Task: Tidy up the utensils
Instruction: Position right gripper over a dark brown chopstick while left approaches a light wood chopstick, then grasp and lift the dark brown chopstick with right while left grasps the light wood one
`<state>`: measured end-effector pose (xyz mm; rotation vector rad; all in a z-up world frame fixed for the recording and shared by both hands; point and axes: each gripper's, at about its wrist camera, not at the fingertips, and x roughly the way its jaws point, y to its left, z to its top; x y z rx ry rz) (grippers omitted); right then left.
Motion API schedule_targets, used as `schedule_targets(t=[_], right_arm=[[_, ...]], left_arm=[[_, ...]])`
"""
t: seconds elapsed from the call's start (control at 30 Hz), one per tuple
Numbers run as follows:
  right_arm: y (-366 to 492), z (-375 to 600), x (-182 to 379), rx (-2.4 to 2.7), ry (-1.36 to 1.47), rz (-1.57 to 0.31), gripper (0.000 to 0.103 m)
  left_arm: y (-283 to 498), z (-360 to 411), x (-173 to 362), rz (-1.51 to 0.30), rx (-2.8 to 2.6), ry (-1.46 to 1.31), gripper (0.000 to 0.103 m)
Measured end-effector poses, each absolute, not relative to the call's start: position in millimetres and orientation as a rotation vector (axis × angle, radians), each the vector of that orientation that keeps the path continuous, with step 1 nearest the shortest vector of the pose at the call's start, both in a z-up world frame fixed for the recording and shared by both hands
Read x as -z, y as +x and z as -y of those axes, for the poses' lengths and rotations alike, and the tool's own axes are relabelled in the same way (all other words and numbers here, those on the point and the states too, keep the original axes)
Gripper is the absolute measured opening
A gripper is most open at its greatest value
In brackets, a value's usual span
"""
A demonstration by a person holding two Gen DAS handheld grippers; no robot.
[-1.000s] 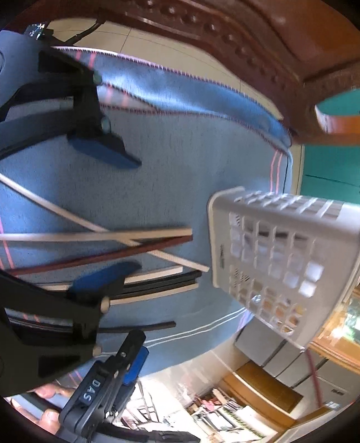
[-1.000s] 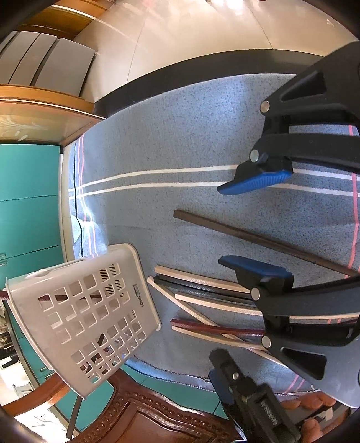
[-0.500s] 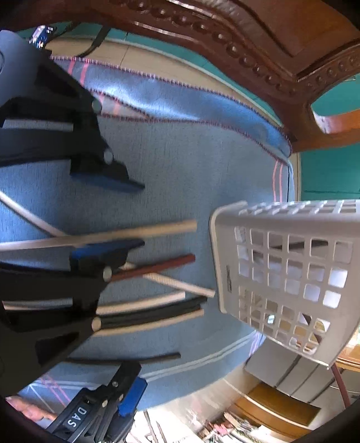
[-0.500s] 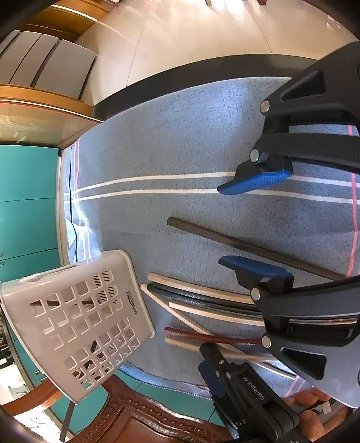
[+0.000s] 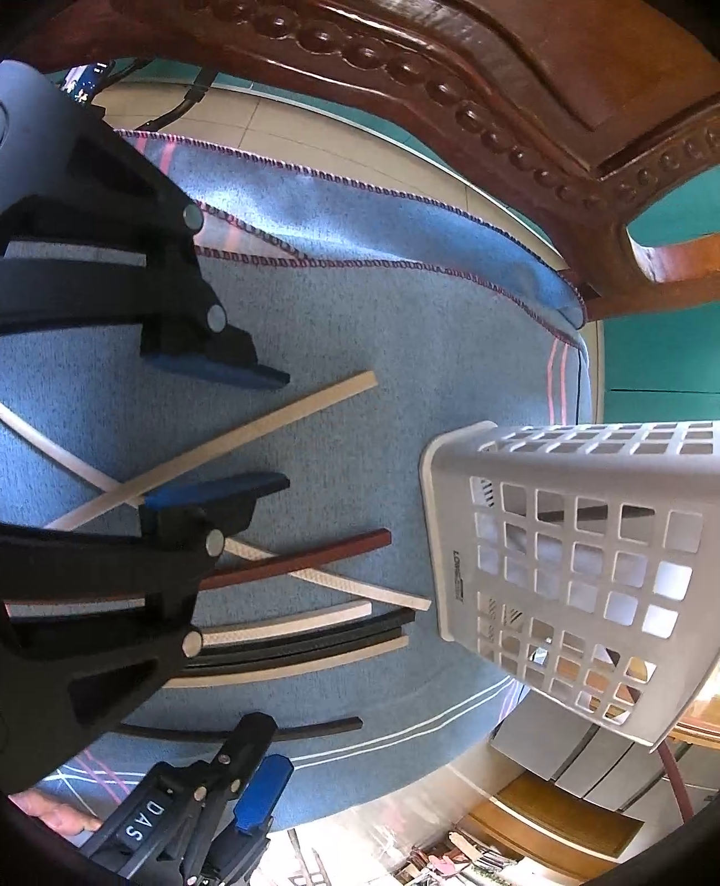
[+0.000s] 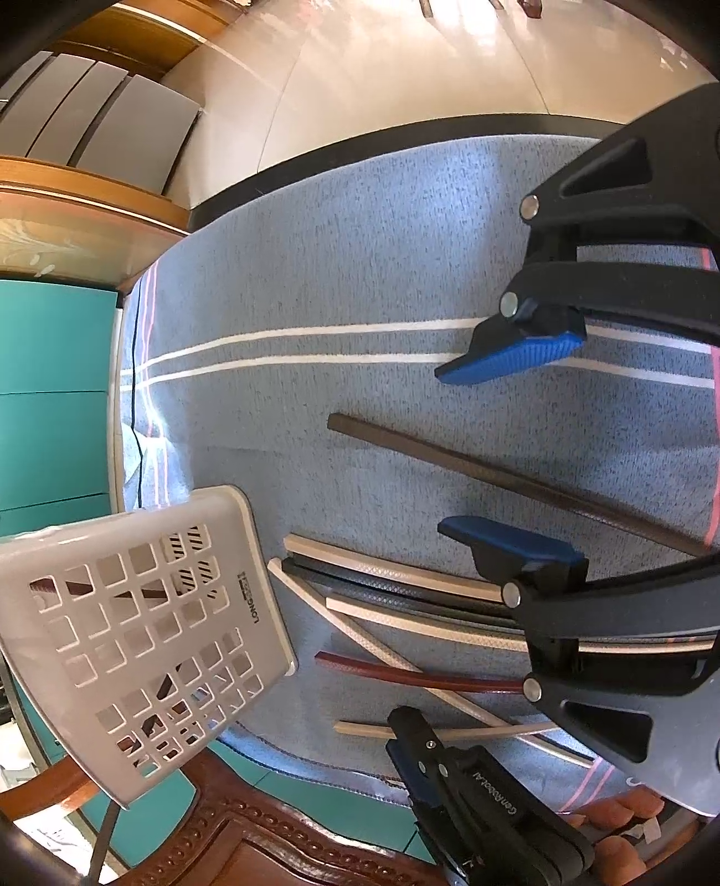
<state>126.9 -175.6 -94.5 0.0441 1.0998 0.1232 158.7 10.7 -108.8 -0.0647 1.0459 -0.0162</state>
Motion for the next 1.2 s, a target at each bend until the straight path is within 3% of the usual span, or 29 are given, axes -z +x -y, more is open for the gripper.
schedule_targets(t=[1.2], right_arm=[[133.6,168.9,94.7,-0.086,-0.007,-1.085,0.055]], left_arm=[[154.7,-1.9,109.9,-1.047,0.020,-0.029,0.052]])
